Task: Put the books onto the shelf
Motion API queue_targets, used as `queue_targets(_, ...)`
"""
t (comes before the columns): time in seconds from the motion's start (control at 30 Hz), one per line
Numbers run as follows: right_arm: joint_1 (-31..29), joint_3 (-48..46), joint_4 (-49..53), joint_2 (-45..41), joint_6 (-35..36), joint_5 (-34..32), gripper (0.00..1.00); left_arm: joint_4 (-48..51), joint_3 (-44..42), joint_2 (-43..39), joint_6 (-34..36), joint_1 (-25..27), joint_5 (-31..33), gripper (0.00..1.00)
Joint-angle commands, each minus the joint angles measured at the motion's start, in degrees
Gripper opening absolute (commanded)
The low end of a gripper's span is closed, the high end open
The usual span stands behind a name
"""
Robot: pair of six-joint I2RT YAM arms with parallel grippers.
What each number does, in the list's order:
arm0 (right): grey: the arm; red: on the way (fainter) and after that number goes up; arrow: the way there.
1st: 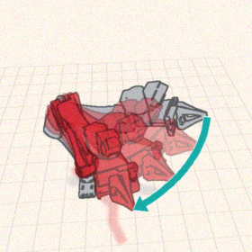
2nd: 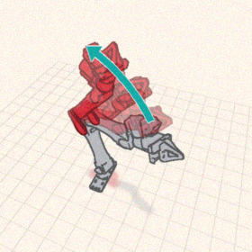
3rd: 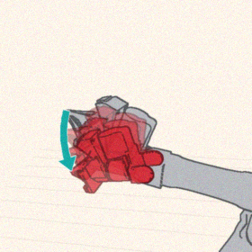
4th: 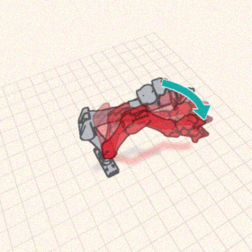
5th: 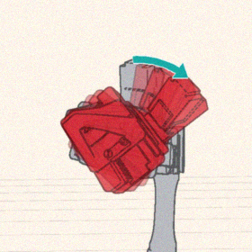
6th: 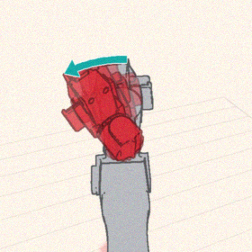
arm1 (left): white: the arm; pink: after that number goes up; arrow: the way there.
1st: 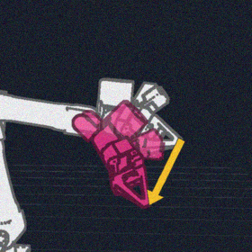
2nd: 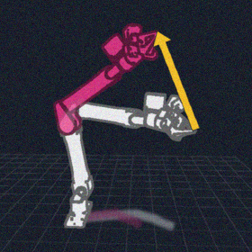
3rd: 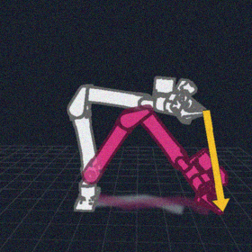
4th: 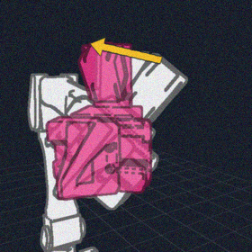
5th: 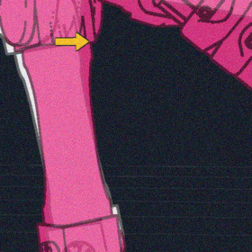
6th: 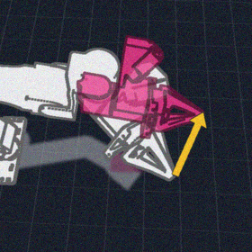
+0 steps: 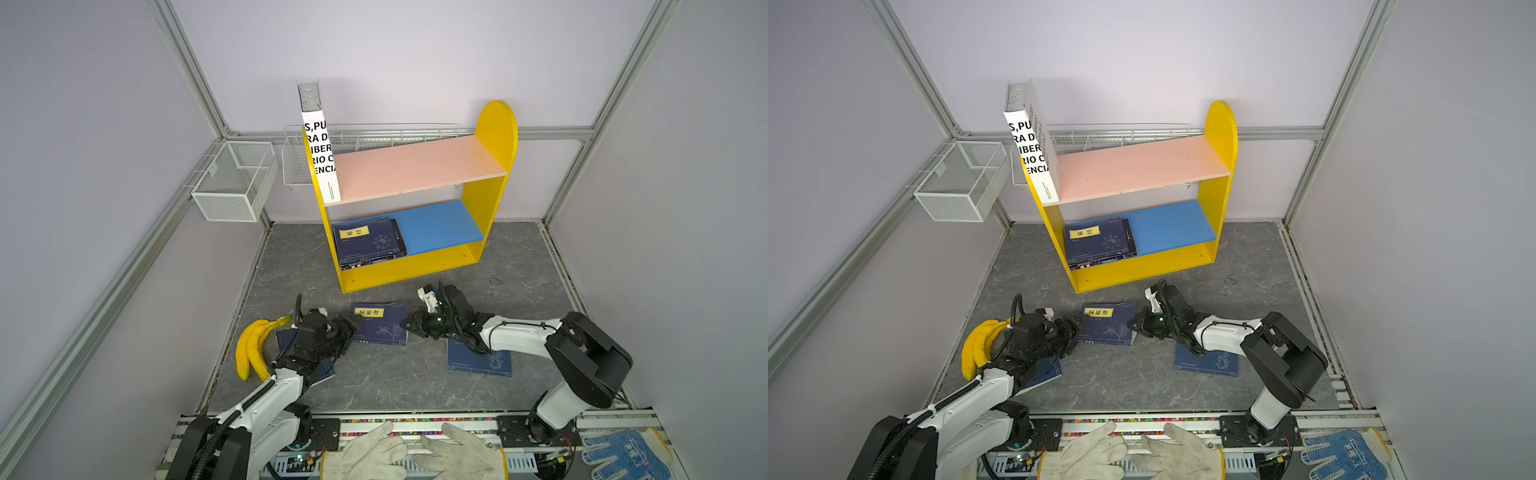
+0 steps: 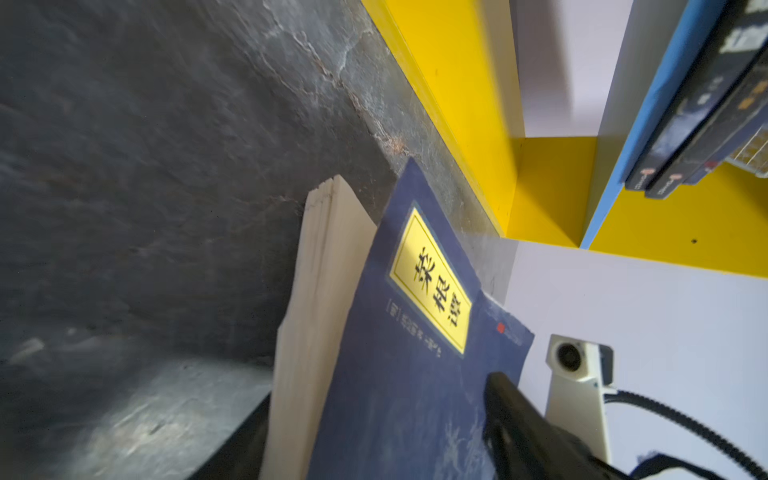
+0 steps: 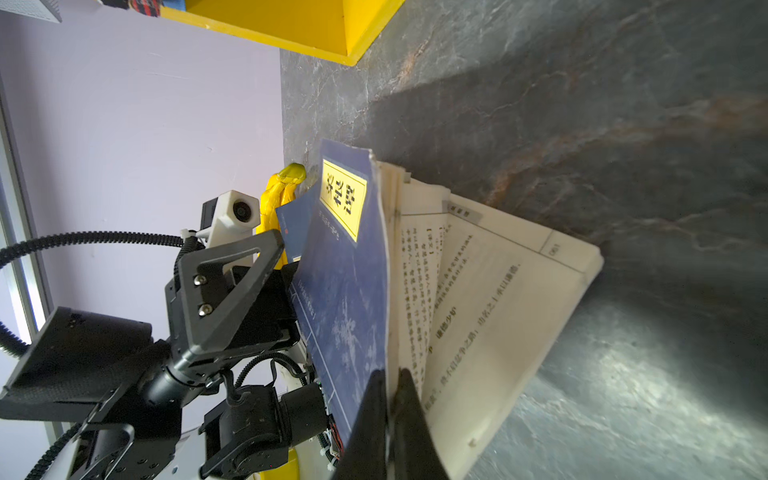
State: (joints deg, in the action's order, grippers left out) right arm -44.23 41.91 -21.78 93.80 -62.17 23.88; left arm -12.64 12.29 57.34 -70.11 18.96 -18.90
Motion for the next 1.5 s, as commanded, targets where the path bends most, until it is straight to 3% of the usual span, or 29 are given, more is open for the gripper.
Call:
queue_targets(0.0, -0.07, -1.1, -3.65, 1.11, -1.57, 2.3, 0.07, -4.42, -0.18, 0.6, -1.0, -0.04, 0.35, 0.56)
queue_targets(0.23, 0.35, -0.76, -5.08, 2.7, -0.46, 3.87, 0.12, -0.8, 0.62, -1.3, -0.43, -0.06, 0.01, 0.2)
queue_targets(0.37, 1.97, 0.03, -6.07, 1.91, 1.38, 5.92, 0.3, 2.24, 1.06, -3.88, 0.55, -0.04, -1.09, 0.02)
queue_targets(0.63, 5.68, 1.22, 3.35, -8.6, 7.73, 6.55, 0.72, 13.5, 5.3, -16.89, 3.09, 0.02, -3.9, 0.0)
queue_targets(0.8, 6.6, -1.03, 5.21, -14.81, 5.67, 7.41, 0.92, 19.05, 11.24, -23.27, 4.47, 0.15, -4.53, 0.0)
queue_targets(0.9, 6.17, -5.17, -5.21, -15.34, -1.13, 10.52, 0.94, 23.34, 17.95, -22.72, 7.4, 0.13, -4.37, 0.0)
queue_targets(1.13, 3.58, -9.56, -32.14, -9.86, -14.2, 10.8, 0.93, 15.93, 24.19, -16.76, 7.42, 0.27, -4.51, 0.0)
queue_targets(1.33, 2.65, -9.99, -60.19, 0.27, -26.23, 7.3, 0.82, 12.9, 24.6, -14.73, 7.53, 0.31, -0.46, 0.0)
queue_targets(1.47, 0.98, -8.64, -59.76, 1.79, -25.33, 6.0, 0.74, 11.34, 24.36, -14.45, 7.53, 0.42, 1.73, 0.0)
